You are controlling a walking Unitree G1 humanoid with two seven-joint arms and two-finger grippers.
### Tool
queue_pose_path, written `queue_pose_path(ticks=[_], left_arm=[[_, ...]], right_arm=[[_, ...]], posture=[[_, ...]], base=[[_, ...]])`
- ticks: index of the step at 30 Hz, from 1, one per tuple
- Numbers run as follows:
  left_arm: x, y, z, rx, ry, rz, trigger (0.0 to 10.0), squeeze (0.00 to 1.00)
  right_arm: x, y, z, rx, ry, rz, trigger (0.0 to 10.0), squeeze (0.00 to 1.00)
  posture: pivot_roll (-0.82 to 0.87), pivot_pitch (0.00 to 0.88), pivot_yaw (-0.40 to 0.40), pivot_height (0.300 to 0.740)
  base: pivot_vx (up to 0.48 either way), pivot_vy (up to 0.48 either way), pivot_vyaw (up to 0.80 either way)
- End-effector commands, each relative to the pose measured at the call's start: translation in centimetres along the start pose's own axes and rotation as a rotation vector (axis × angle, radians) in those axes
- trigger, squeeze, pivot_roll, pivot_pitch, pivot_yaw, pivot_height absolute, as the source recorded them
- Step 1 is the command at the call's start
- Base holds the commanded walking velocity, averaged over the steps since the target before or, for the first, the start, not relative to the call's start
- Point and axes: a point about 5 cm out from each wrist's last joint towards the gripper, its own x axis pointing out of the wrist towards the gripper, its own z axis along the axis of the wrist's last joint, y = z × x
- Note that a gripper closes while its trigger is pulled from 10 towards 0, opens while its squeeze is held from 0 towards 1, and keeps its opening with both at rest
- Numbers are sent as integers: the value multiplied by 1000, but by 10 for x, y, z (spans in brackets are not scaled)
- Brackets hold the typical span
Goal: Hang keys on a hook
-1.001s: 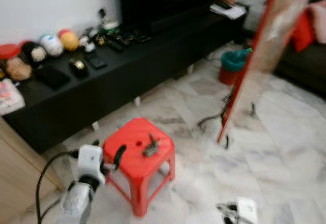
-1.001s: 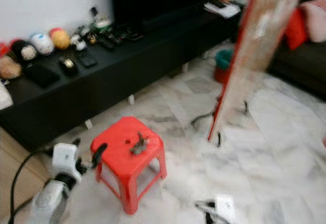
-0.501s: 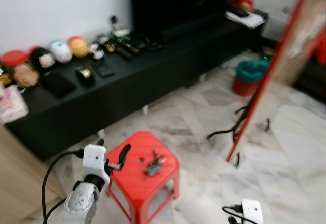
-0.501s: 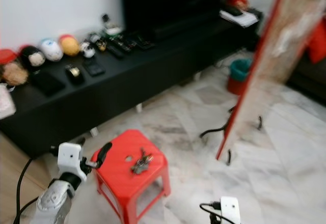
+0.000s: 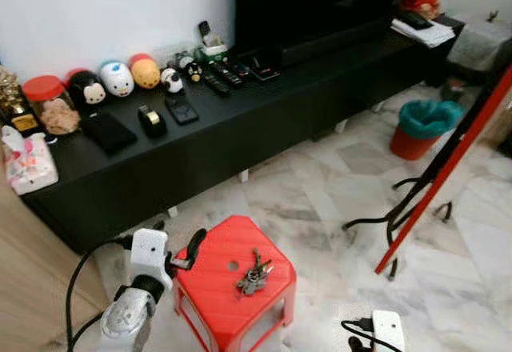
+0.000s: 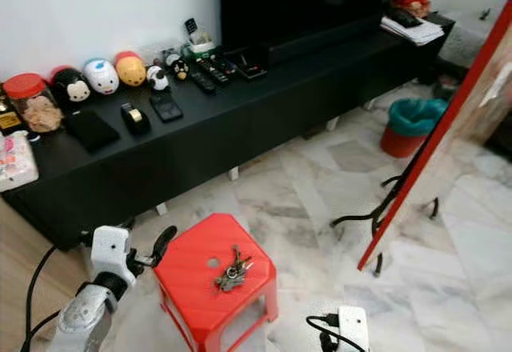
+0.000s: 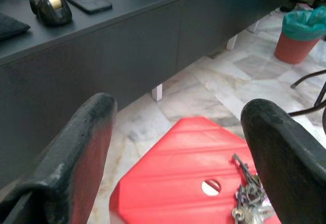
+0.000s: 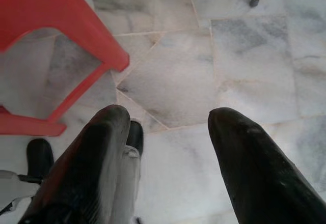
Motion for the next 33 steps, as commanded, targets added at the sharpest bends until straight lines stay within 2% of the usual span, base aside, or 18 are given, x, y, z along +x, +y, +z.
queue_pose_path(ticks=[1, 5, 9, 13, 16, 29, 33], left_arm=[[-3, 0, -7, -2, 37, -4, 10000, 0], [-7, -3, -12, -21, 63, -33, 10000, 0], [-13, -6, -24, -87, 111, -42, 10000, 0], [-15, -10, -24, -107, 100, -54, 10000, 0], [-13, -10, -23, -79, 105, -66, 10000, 0], [-10, -11, -20, -65, 91, -76, 10000, 0], [-9, -11, -20, -61, 92, -79, 10000, 0]], right_arm=[[-1, -3, -3, 4, 6, -11, 10000, 0], [-1, -4, -3, 5, 2, -12, 10000, 0], [-1, -3, -2, 7, -5, -16, 10000, 0], [-1, -4, -1, 9, -9, -19, 10000, 0], [-1, -5, -1, 8, -9, -22, 10000, 0], [-1, -4, -1, -4, -8, -27, 10000, 0], [-1, -4, 0, 7, -16, -32, 10000, 0]], posture=[[109, 93, -62, 740], [113, 95, -63, 740], [109, 96, -64, 740], [112, 96, -64, 740], [112, 95, -64, 740], [109, 75, -56, 740], [109, 69, -53, 715]], base=[[0, 0, 0], [0, 0, 0], [0, 0, 0], [0, 0, 0], [0, 0, 0], [0, 0, 0], [0, 0, 0]])
